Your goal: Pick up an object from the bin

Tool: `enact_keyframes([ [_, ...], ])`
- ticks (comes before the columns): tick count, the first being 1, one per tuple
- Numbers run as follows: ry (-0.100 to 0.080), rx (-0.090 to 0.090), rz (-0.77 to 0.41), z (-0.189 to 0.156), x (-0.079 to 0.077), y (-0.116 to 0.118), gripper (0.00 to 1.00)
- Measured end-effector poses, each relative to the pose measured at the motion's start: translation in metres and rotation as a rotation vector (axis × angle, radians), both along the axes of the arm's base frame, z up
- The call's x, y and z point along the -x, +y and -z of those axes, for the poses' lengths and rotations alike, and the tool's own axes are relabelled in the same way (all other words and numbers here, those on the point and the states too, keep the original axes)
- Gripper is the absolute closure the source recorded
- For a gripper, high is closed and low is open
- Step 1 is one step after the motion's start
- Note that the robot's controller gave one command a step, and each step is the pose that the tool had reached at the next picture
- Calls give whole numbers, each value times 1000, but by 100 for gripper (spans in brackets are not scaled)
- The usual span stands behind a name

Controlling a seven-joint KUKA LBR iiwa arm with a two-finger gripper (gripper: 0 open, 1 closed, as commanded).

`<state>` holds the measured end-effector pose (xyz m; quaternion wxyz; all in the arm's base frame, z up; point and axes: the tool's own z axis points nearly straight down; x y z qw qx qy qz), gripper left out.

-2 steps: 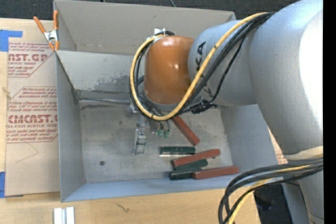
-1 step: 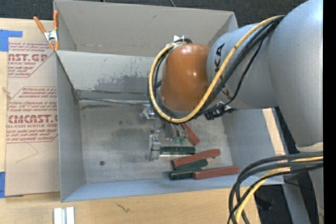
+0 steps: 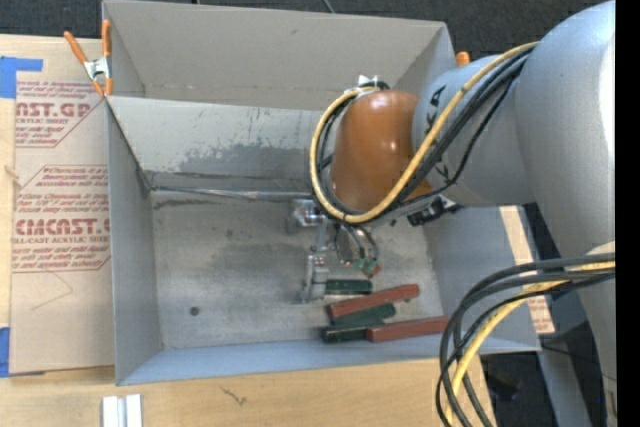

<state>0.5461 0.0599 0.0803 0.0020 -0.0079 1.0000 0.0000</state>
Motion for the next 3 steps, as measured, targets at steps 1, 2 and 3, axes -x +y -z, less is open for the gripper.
enact_keyframes([
  [1, 8, 0, -164, 3, 30, -12, 0],
  [2, 5, -1, -142, -32, 41, -43, 0],
  [3, -10, 0, -312, 8, 48, -60, 100],
])
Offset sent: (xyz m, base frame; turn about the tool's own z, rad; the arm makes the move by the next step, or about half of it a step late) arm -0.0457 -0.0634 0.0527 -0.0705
